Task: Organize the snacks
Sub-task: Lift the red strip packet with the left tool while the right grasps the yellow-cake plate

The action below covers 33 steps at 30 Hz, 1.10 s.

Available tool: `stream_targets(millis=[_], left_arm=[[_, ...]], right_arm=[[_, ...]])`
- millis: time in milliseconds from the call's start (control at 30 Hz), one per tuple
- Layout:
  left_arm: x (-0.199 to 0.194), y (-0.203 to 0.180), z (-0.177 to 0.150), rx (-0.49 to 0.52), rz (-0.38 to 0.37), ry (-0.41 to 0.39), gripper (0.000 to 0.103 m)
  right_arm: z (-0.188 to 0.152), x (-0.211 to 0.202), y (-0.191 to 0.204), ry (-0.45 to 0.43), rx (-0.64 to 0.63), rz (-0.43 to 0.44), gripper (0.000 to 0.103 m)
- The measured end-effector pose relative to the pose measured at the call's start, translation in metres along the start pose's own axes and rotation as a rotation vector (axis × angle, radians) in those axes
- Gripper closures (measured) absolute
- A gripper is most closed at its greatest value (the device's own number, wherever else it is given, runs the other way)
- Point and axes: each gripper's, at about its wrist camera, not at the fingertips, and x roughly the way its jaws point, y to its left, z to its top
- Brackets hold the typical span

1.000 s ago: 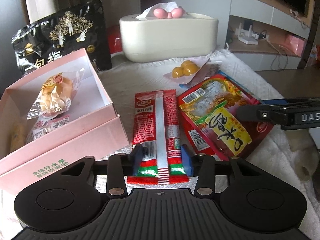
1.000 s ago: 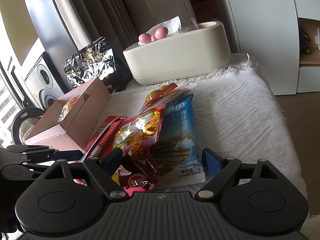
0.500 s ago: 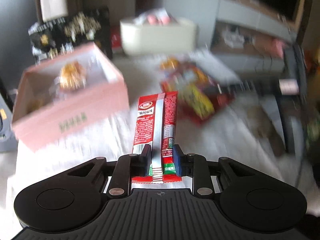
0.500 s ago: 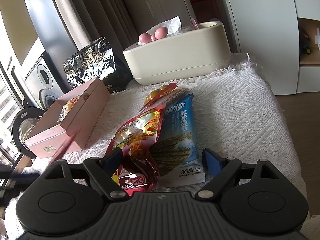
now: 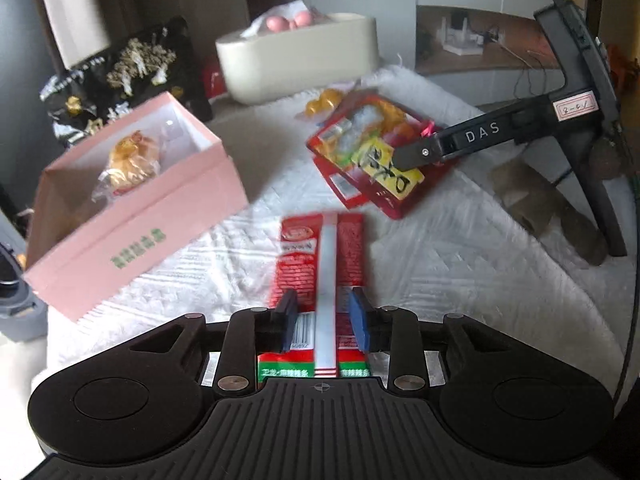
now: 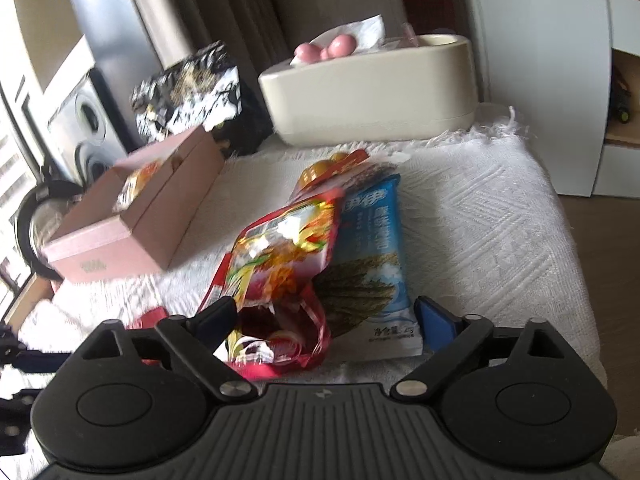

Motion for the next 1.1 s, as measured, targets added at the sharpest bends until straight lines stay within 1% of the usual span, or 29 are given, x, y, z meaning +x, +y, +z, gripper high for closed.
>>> stream_targets(millis=[100, 167, 233, 300, 333, 367, 400, 467, 533, 667, 733, 833, 900, 933, 967, 1000, 1033, 1067, 1100], left_arm=[[0.003, 0.000, 0.001, -0.017, -0.063, 0.000, 0.053], [0.006, 0.000, 0.001, -0.015, -0.108, 0.002, 0.030], [0.007, -0.003, 0.001, 0.000, -0.145, 0.006, 0.020], [0.005, -0.004, 0.001, 0.010, -0.151, -0.004, 0.020], [0.003, -0.002, 0.001, -0.003, -0.152, -0.021, 0.022], [0.001, 0.002, 0.001, -0.019, -0.139, -0.034, 0.024], [0.000, 0.006, 0.001, -0.033, -0.109, -0.039, 0.024], [0.007, 0.015, 0.000, -0.062, -0.061, -0.010, 0.024], [0.018, 0.021, -0.002, -0.083, -0.044, 0.041, 0.023], [0.022, 0.024, 0.001, -0.113, -0.076, 0.011, 0.023], [0.026, 0.025, 0.000, -0.119, -0.112, -0.031, 0.022], [0.027, 0.022, -0.006, -0.085, -0.117, -0.064, 0.022], [0.024, 0.024, -0.005, -0.088, -0.119, -0.060, 0.028], [0.021, 0.026, -0.005, -0.105, -0.115, -0.066, 0.041], [0.019, 0.032, -0.006, -0.125, -0.123, -0.072, 0.047], [0.017, 0.037, -0.007, -0.151, -0.143, -0.075, 0.048], [0.015, 0.044, -0.009, -0.186, -0.168, -0.079, 0.050], [0.013, 0.050, -0.011, -0.220, -0.183, -0.085, 0.050], [0.010, 0.056, -0.014, -0.250, -0.184, -0.094, 0.050]], right_arm=[[-0.003, 0.001, 0.008, 0.012, -0.053, -0.018, 0.004], [-0.003, 0.002, 0.008, 0.012, -0.059, -0.018, 0.003], [-0.003, 0.003, 0.008, 0.014, -0.066, -0.013, 0.002], [-0.004, 0.002, 0.008, 0.014, -0.072, -0.013, 0.002], [-0.004, 0.002, 0.008, 0.014, -0.073, -0.012, 0.002], [-0.004, 0.002, 0.008, 0.014, -0.073, -0.011, 0.002], [-0.004, 0.002, 0.008, 0.014, -0.073, -0.010, 0.002], [-0.004, 0.002, 0.009, 0.015, -0.076, -0.012, 0.002], [-0.004, 0.003, 0.010, 0.020, -0.087, -0.015, 0.000], [-0.003, 0.006, 0.016, 0.043, -0.130, -0.034, 0.000], [-0.002, 0.007, 0.018, 0.064, -0.157, -0.035, 0.000], [0.001, 0.008, 0.017, 0.084, -0.160, -0.034, 0.000], [0.000, 0.008, 0.019, 0.091, -0.173, -0.043, 0.000], [0.000, 0.008, 0.020, 0.095, -0.183, -0.042, 0.000], [0.001, 0.007, 0.019, 0.101, -0.184, -0.036, 0.000], [0.003, 0.006, 0.019, 0.110, -0.177, -0.034, 0.001], [0.005, 0.004, 0.019, 0.118, -0.169, -0.039, 0.004], [0.008, -0.001, 0.020, 0.113, -0.167, -0.049, 0.006], [0.011, -0.007, 0.023, 0.089, -0.180, -0.063, 0.007]])
